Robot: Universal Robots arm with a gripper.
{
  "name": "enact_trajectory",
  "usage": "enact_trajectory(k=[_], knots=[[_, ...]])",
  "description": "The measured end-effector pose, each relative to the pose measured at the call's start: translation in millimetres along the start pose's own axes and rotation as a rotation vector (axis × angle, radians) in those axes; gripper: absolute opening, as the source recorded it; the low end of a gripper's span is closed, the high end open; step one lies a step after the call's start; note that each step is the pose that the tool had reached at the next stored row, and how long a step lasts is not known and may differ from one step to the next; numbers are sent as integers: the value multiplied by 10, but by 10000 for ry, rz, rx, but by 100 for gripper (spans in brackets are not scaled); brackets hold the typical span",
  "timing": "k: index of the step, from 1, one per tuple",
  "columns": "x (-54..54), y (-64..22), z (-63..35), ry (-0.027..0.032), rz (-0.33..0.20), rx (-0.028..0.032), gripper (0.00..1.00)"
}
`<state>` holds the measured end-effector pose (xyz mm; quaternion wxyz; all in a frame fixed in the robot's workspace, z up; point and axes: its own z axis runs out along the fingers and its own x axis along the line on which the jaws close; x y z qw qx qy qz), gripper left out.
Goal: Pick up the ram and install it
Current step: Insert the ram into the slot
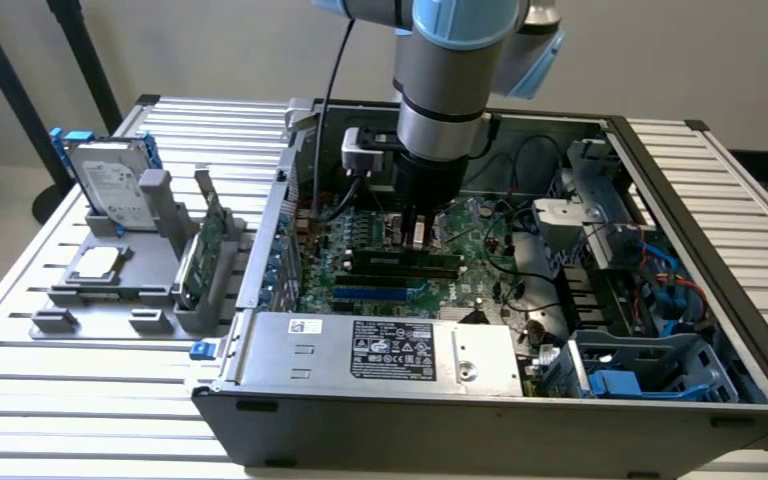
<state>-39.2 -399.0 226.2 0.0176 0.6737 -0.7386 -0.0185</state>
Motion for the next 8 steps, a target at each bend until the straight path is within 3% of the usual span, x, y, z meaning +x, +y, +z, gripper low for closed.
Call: enact_trajectory(k=[8], knots=[[0,4,0,-1,2,1,14]])
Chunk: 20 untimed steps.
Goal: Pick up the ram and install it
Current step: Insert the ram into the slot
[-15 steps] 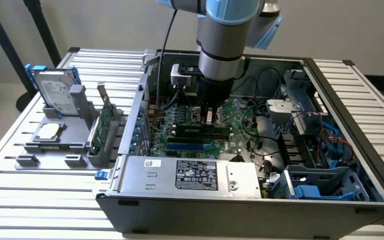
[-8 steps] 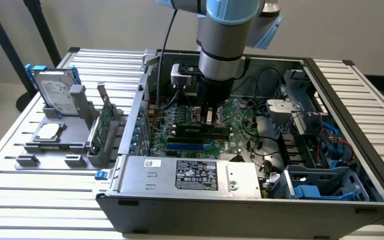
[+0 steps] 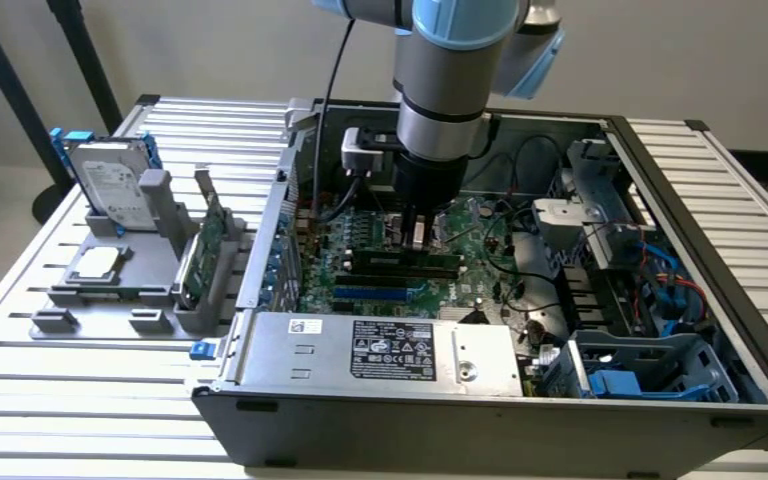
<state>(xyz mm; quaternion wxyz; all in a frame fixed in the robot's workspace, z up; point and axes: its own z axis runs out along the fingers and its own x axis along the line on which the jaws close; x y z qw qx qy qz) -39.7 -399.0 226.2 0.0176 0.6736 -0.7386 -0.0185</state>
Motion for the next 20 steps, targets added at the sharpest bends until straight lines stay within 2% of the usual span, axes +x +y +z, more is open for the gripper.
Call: enact_trajectory(k=[20], knots=[[1,5,1,1,8,-2,14]])
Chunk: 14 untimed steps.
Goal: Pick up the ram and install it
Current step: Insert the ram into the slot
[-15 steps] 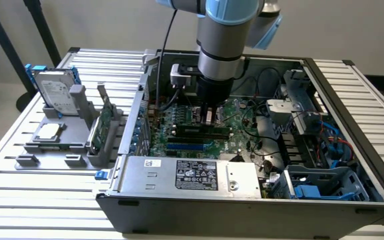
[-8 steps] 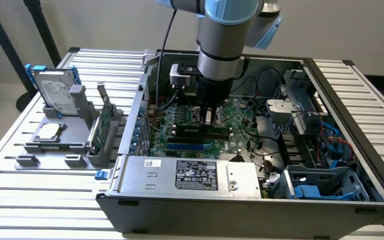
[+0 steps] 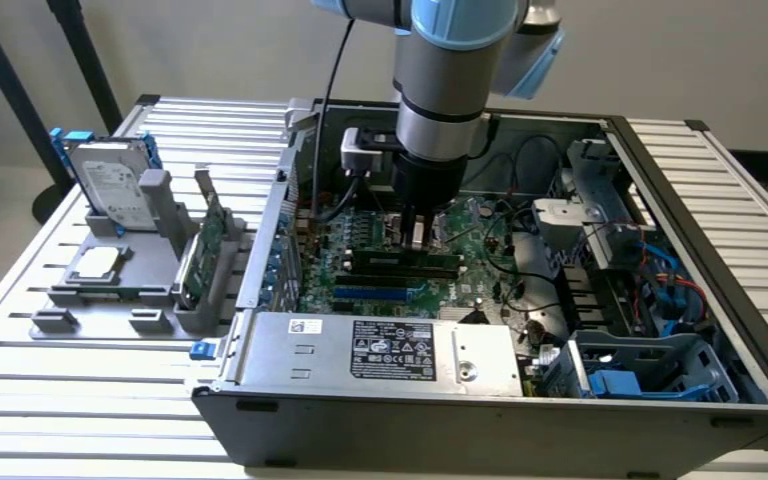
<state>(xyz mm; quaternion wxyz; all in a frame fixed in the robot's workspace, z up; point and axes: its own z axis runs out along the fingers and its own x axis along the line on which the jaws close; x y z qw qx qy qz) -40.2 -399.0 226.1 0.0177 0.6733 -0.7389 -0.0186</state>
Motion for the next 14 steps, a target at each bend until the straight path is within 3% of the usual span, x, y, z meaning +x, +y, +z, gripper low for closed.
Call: enact_trajectory(k=[14], knots=[[0,1,10,-3,31,2,14]])
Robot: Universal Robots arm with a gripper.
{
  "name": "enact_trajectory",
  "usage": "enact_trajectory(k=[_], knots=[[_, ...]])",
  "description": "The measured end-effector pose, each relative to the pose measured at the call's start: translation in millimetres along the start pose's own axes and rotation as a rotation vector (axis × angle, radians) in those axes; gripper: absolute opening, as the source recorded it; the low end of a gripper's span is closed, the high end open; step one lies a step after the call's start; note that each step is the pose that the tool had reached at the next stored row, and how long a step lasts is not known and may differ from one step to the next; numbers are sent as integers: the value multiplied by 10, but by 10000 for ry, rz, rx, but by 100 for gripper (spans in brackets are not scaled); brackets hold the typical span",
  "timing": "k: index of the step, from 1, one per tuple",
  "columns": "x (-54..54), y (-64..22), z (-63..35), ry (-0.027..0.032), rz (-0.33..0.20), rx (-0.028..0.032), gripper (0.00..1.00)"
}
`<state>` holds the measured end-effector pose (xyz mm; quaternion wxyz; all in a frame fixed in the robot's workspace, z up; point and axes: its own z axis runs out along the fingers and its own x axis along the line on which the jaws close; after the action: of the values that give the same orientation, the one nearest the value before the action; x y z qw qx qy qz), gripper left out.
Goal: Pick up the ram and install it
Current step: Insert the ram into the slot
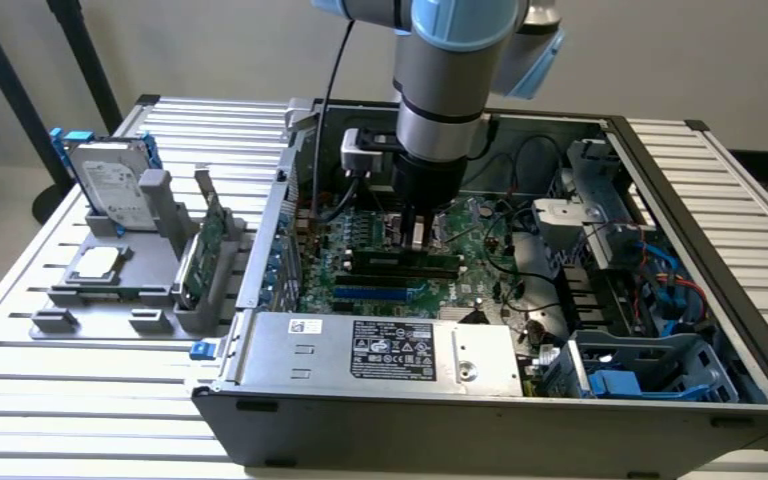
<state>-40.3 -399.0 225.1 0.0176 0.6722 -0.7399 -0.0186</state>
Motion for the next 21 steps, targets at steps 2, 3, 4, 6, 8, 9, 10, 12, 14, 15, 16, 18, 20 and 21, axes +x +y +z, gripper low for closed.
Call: enact_trajectory(k=[2,3,4,6,8,9,10,12,14,15,16,18,20,21], knots=[[1,6,3,1,2,-1,14],[1,8,4,1,2,0,14],[1,9,4,2,1,-1,14],[1,10,5,1,2,-2,14],[1,10,6,1,3,-2,14],[1,10,6,2,4,-2,14],[1,10,6,2,4,-2,14],[1,11,6,1,5,-5,14],[1,11,6,1,5,-2,15],[1,11,6,1,5,-2,15],[1,11,6,0,5,-2,22],[1,11,-2,0,4,-1,22],[1,13,-37,1,4,-2,22],[1,14,-61,0,4,-2,22]])
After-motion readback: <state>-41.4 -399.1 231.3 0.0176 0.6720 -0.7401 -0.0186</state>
